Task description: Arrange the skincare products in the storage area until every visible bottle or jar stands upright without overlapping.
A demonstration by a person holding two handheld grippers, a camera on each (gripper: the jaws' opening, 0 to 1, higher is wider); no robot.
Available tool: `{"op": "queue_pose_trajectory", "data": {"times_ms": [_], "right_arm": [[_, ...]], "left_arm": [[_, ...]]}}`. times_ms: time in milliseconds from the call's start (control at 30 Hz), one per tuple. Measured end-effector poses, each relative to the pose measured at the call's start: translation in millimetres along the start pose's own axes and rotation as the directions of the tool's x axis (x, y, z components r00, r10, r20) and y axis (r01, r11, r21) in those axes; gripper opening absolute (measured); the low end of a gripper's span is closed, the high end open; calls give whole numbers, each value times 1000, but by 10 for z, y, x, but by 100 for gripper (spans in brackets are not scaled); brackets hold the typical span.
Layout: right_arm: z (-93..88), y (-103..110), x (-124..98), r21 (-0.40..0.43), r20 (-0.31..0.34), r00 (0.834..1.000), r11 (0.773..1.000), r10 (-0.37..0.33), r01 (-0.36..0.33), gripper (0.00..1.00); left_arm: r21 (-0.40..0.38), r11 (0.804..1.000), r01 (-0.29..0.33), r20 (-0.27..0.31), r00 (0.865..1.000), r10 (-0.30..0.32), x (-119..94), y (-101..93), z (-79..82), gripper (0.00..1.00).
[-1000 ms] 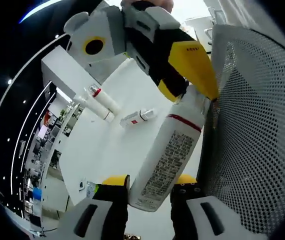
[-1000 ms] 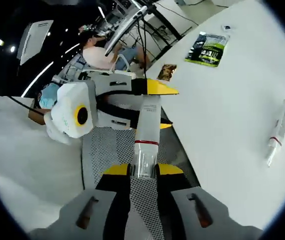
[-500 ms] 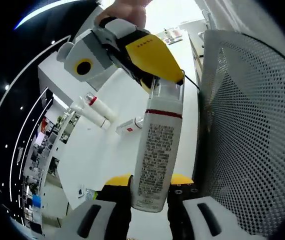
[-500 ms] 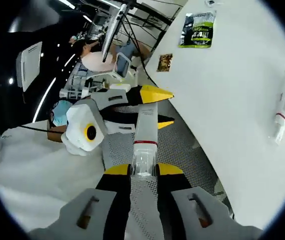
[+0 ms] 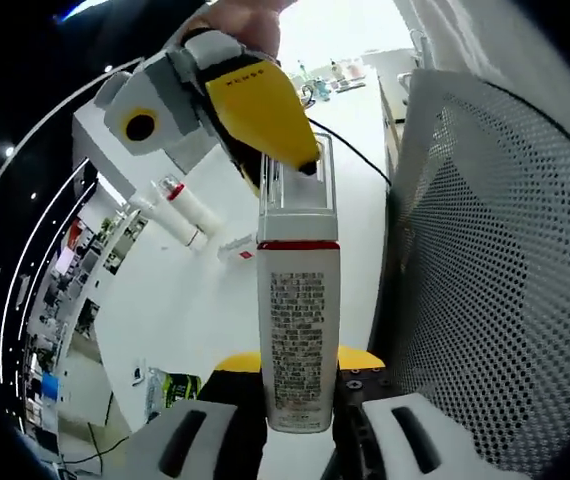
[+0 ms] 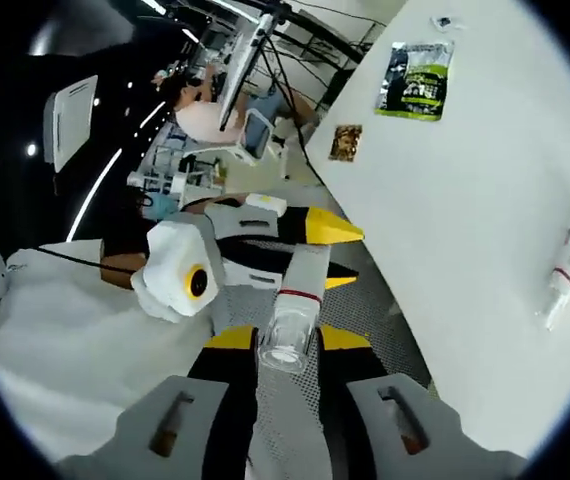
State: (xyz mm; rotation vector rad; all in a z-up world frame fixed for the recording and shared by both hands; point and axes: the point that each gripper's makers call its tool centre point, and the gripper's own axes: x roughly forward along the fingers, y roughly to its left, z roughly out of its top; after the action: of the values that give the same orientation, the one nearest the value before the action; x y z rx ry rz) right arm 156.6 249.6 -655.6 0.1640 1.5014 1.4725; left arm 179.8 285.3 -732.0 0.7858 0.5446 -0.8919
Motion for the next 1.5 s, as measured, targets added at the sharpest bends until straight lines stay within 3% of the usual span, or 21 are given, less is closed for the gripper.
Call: {"op": "queue_pose_trajectory", "data": {"times_ms": [67,333,400,467,533,600,667,767,900,933,967,1033,1100,1167,1233,1267,1300,1367,1433,1467,1500], "right_arm": [[73,2,2,-40,58,998,999,13,-10,22],[114,82,-6,-84,175,981,994,85,-71,29],[151,115,-25,-95,217,971,992,102,-83,34],[262,142,-50,-116,297,948,989,118,-87,44],[317,183,-70,-121,344,928,987,141,-105,50],[389,245,-91,-142,399,900,981,177,-130,47],[404,280,-95,-146,418,887,978,195,-146,48],[461,222,-103,-169,463,872,981,161,-91,49],[531,187,-110,-203,504,855,979,118,-15,45],[541,198,-110,-211,509,852,977,120,-11,42],[561,255,-104,-211,516,846,977,133,-25,38],[621,323,-68,-217,529,836,976,146,-32,31],[657,357,-1,-236,524,841,972,136,-10,31],[652,325,58,-248,507,856,968,98,36,28],[675,311,102,-242,505,861,968,63,72,23],[760,302,83,-182,546,837,980,31,82,23],[805,285,67,-164,563,826,981,9,102,23],[905,266,28,-127,605,796,981,-39,144,23],[966,309,18,-145,618,785,974,-50,176,22],[1003,310,6,-166,629,775,963,-62,212,22],[1005,330,26,-170,623,778,958,-76,230,22]], "left_arm": [[-35,999,14,6,1000,-14,0,-14,-4,22],[-167,982,87,46,996,-80,-1,-109,21,22],[-211,972,100,62,994,-89,-8,-115,38,22],[-239,962,134,127,986,-106,-33,-137,156,22],[-286,944,162,145,982,-124,-53,-160,187,22],[-355,911,208,182,972,-151,-83,-171,237,22],[-418,876,241,230,961,-155,-118,-133,305,22],[-540,792,285,286,947,-146,-166,-32,355,22],[-610,712,348,358,923,-144,-266,32,469,22],[-616,688,385,386,908,-163,-299,12,512,22],[-616,682,393,392,904,-167,-308,5,521,22],[-635,635,439,417,888,-197,-341,-38,554,22],[-648,622,439,417,888,-192,-348,-15,557,22],[-667,596,448,432,884,-180,-359,24,567,22],[-712,539,450,449,882,-144,-378,105,579,22],[-734,522,435,436,891,-128,-372,152,538,22],[-746,511,427,439,892,-104,-371,201,533,23],[-785,439,437,459,886,-62,-391,296,548,23],[-789,428,441,471,881,-41,-405,364,536,23],[-793,401,458,488,872,-29,-425,384,562,23],[-795,393,462,489,872,-34,-431,383,553,23]]}}
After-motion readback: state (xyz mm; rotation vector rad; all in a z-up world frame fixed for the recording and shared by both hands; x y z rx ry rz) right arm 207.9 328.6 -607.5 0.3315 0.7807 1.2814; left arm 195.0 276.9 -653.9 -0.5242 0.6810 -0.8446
